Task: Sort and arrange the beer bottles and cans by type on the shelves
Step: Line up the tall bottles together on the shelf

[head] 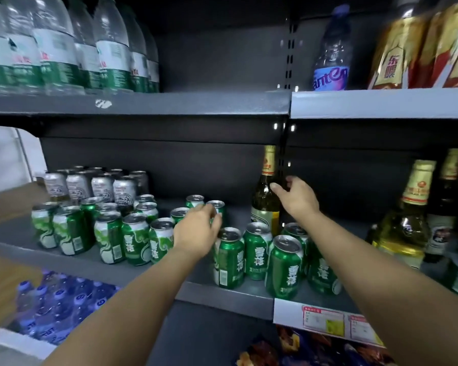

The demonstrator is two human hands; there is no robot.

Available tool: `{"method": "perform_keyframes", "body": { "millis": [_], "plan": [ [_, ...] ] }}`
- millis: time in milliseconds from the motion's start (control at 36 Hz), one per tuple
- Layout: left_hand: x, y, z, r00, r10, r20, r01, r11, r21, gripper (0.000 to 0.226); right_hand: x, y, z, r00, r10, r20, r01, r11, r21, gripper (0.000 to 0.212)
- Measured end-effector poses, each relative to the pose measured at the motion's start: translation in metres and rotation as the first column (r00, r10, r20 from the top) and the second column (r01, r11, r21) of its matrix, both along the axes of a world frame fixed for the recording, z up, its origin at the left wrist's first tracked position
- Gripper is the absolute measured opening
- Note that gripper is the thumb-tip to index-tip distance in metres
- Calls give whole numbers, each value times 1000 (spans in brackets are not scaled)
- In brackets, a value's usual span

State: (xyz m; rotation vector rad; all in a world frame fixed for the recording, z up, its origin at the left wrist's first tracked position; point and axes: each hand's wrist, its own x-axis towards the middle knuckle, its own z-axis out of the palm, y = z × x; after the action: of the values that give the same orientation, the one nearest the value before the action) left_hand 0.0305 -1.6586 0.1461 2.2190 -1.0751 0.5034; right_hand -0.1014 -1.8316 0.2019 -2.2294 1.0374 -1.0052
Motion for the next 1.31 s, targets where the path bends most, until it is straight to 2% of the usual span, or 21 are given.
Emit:
{"method": "perform_keyframes", "body": {
  "millis": [250,333,472,583,667,750,833,917,972,1028,1167,1306],
  "plan": [
    [47,-28,6,997,-4,74,3,1000,13,22,55,-22,0,975,124,184,-167,957,237,65],
    [59,-34,10,994,-1,107,-2,1000,29,21,69,-28,-2,977,84,195,-127,966,223,60],
    [82,-43,15,994,14,107,-21,998,67,21,74,-41,1,955,80,285,-151,960,237,47],
    [95,-58,24,999,16,50,-22,994,106,26,63,-56,9,935,-28,354,-78,957,280,37],
    [98,-71,32,999,6,41,-14,980,199,31,49,-72,12,911,-125,393,-8,948,319,37],
    [102,-85,37,998,-60,38,43,938,345,39,34,-87,11,893,-193,406,58,945,321,38],
    [112,-96,36,985,-156,-75,173,878,447,55,18,-99,5,884,-267,383,139,934,329,35],
    [120,-100,37,946,-257,-197,323,772,547,73,6,-114,1,865,-327,381,198,919,340,33],
    [121,-98,38,933,-280,-226,359,684,636,81,0,-120,2,852,-344,394,208,914,347,31],
    [121,-96,37,932,-289,-218,356,635,685,88,-5,-120,4,852,-357,384,233,914,333,31],
    [127,-95,31,930,-297,-216,359,607,709,93,-11,-127,3,843,-386,376,276,908,314,32],
    [123,-96,34,945,-286,-157,310,643,700,88,-13,-130,3,875,-382,296,294,907,302,39]
  ]
}}
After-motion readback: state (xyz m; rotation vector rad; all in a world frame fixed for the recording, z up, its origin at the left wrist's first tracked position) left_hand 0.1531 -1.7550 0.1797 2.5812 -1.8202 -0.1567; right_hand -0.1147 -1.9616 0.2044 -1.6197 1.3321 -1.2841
